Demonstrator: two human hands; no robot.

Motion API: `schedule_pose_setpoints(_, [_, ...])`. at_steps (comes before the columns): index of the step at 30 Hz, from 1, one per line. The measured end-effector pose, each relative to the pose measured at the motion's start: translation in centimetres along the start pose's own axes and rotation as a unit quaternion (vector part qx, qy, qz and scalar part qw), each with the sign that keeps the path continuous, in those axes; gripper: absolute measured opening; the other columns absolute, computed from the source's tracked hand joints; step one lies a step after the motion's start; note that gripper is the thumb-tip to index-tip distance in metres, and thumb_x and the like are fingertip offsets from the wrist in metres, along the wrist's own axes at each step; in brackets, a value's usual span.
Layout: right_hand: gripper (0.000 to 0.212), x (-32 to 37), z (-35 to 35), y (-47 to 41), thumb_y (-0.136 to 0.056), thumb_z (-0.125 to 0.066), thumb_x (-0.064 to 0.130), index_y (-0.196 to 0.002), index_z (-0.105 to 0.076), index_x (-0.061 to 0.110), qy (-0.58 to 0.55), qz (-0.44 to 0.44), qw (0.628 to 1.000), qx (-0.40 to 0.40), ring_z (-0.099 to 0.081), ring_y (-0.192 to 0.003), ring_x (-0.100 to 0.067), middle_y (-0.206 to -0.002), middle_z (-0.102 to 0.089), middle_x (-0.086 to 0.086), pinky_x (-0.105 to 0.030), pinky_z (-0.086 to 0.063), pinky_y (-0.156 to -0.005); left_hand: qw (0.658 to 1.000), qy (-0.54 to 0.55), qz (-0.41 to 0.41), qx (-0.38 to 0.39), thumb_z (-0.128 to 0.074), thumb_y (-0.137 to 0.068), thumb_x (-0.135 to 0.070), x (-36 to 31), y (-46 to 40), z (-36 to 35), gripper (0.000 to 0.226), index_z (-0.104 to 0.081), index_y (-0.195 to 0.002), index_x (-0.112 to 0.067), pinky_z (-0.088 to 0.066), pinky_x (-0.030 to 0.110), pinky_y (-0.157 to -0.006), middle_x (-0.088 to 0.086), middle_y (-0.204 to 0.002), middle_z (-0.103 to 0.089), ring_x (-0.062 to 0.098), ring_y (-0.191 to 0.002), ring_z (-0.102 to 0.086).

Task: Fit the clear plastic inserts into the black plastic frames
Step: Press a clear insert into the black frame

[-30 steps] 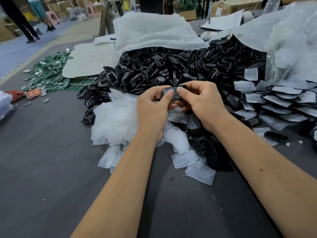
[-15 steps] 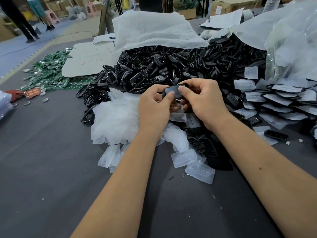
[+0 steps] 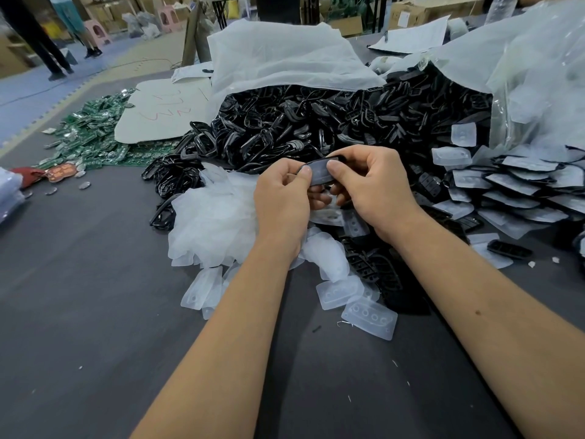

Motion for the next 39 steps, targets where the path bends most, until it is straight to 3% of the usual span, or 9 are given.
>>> schedule_pose_setpoints(9, [0.013,-0.1,0.2,-0.1,-0.099,-0.067,0.01,-0.091,-0.075,0.018,0.013,-0.006,1.0,-0.018,-0.066,-0.057,-0.012,-0.07,-0.071,0.0,-0.026,-0.052,-0.049,0.997,-0.065,-0.038,-0.014,-0.058,-0.105,-0.011,-0.7,0.1,0.0,0.017,-0.069,-0.093,-0.006,-0.046,0.02,-0.049,0.004,-0.071,-0.066,0.011,-0.05,-0.06])
schedule_pose_setpoints(12, [0.015,1.7,0.5,0.2,-0.097,-0.066,0.009,-0.105,-0.076,0.017,0.126,0.087,0.987,-0.045,-0.066,-0.076,-0.009,-0.089,-0.072,0.0,-0.024,-0.056,-0.069,0.998,-0.042,-0.026,-0.027,-0.059,-0.105,-0.009,-0.7,0.1,0.2,0.017,-0.068,-0.091,-0.005,-0.047,0.021,-0.05,0.002,-0.068,-0.065,0.01,-0.049,-0.057])
schedule_pose_setpoints(14, [0.022,3.4,0.2,0.7,-0.093,-0.067,0.007,-0.112,-0.075,0.015,0.201,0.174,0.963,-0.033,-0.061,-0.092,-0.009,-0.104,-0.066,0.0,-0.018,-0.05,-0.082,0.999,-0.008,-0.003,-0.04,-0.059,-0.105,-0.007,-0.5,0.1,0.5,0.017,-0.068,-0.091,-0.005,-0.047,0.021,-0.05,0.0,-0.065,-0.063,0.009,-0.049,-0.055])
schedule_pose_setpoints(18, [0.026,4.0,-0.7,1.3,-0.084,-0.074,0.006,-0.108,-0.077,0.015,0.299,0.242,0.923,0.019,-0.052,-0.105,-0.018,-0.109,-0.06,0.0,-0.019,-0.042,-0.084,0.998,0.044,0.035,-0.038,-0.058,-0.105,-0.006,-0.4,0.3,0.7,0.019,-0.07,-0.09,-0.002,-0.042,0.017,-0.045,0.001,-0.062,-0.061,0.008,-0.048,-0.051])
schedule_pose_setpoints(23, [0.013,4.8,-0.2,1.3,-0.088,-0.081,0.012,-0.101,-0.083,0.013,0.321,0.295,0.899,-0.025,-0.052,-0.101,-0.021,-0.105,-0.065,-0.002,-0.017,-0.04,-0.086,0.994,0.086,0.071,-0.009,-0.06,-0.105,-0.013,-0.4,0.4,0.5,0.032,-0.064,-0.074,-0.009,-0.039,0.016,-0.041,-0.001,-0.057,-0.059,0.009,-0.045,-0.052])
schedule_pose_setpoints(26, [0.011,3.8,0.3,0.7,-0.087,-0.083,0.012,-0.097,-0.083,0.015,0.233,0.215,0.948,-0.038,-0.058,-0.1,-0.016,-0.098,-0.07,0.004,-0.019,-0.045,-0.083,0.989,0.133,0.064,0.006,-0.055,-0.109,-0.032,-0.6,0.4,0.2,0.039,-0.065,-0.082,-0.005,-0.045,0.017,-0.045,0.004,-0.062,-0.061,0.013,-0.049,-0.058])
schedule_pose_setpoints(29, [0.013,1.4,0.5,0.0,-0.088,-0.08,0.006,-0.089,-0.082,0.019,-0.027,0.027,0.999,-0.013,-0.068,-0.077,-0.003,-0.08,-0.076,0.006,-0.017,-0.051,-0.071,0.99,0.134,0.021,0.025,-0.058,-0.108,-0.022,-1.0,0.4,-0.1,0.024,-0.07,-0.103,-0.002,-0.053,0.021,-0.058,0.007,-0.079,-0.068,0.014,-0.063,-0.063])
schedule_pose_setpoints(33, [0.012,-0.6,-0.5,0.2,-0.09,-0.077,0.008,-0.086,-0.083,0.017,-0.197,-0.125,0.97,0.067,-0.072,-0.078,-0.014,-0.088,-0.079,-0.005,-0.029,-0.054,-0.071,0.992,0.122,-0.005,0.033,-0.065,-0.101,-0.006,-1.1,0.5,-0.1,0.009,-0.073,-0.106,-0.003,-0.053,0.021,-0.059,0.005,-0.076,-0.071,0.011,-0.063,-0.063])
schedule_pose_setpoints(39, [0.016,-0.9,-1.1,0.4,-0.094,-0.069,0.007,-0.089,-0.083,0.013,-0.259,-0.147,0.947,0.122,-0.074,-0.081,-0.016,-0.092,-0.08,-0.01,-0.023,-0.056,-0.065,0.99,0.132,0.015,0.046,-0.063,-0.103,-0.008,-1.1,0.5,-0.2,0.013,-0.076,-0.102,-0.002,-0.052,0.02,-0.06,0.005,-0.081,-0.074,0.009,-0.067,-0.062])
Point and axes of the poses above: each hand's wrist, its own y-axis away from the middle knuckle, its own z-axis out of the back of the hand, x = y × z, the point moved 8 cm from there along -y, towards the middle knuckle
